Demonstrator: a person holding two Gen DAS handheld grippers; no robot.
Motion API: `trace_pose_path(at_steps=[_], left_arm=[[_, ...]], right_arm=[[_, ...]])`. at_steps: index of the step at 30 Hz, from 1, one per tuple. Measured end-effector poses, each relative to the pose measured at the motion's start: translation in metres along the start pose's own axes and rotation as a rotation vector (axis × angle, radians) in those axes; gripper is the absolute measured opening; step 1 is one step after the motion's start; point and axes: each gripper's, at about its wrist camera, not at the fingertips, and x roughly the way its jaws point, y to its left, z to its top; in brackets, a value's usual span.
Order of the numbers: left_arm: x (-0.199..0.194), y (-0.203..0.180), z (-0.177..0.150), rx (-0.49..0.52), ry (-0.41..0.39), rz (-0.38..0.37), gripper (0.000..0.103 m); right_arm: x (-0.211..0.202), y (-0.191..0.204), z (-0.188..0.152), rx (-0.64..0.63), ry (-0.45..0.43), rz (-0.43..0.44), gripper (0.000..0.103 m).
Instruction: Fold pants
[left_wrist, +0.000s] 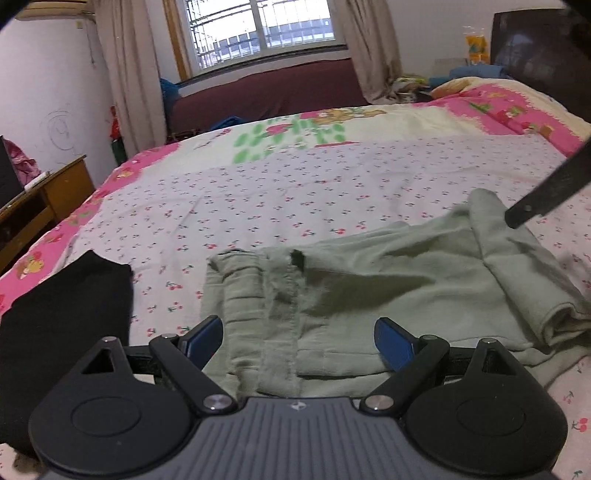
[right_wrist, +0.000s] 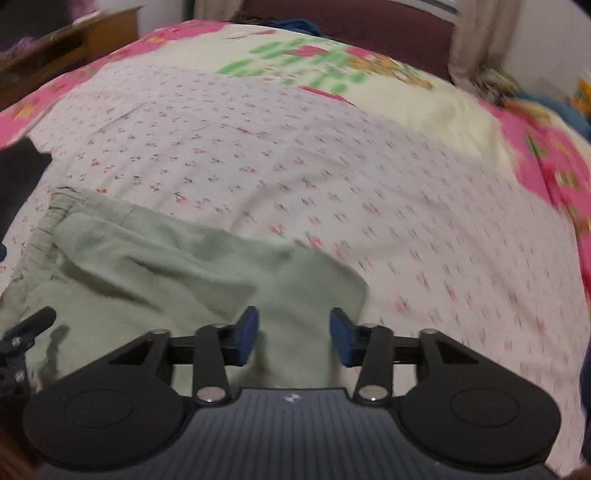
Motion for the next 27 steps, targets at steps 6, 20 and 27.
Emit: trace_pose_path(at_steps=[6,20,27], left_arm=[[-0.001,-0.004,0.001,0.019,0.007,0.032,0.102],[0.003,-0.011,0.002,0.075,0.018,0.031,0.102],[0.016,-0.01,0.0,0.111,0.059,0.007,0.102]], right_arm=[[0.03,0.05,0.001,-0.018,0.042,0.262,0.038],[-0.009,-0.04,-0.026,0.073,0.02,-0.159,0.04],[0.049,0.079,0.043,-0.101,0.005,0.353,0.048]])
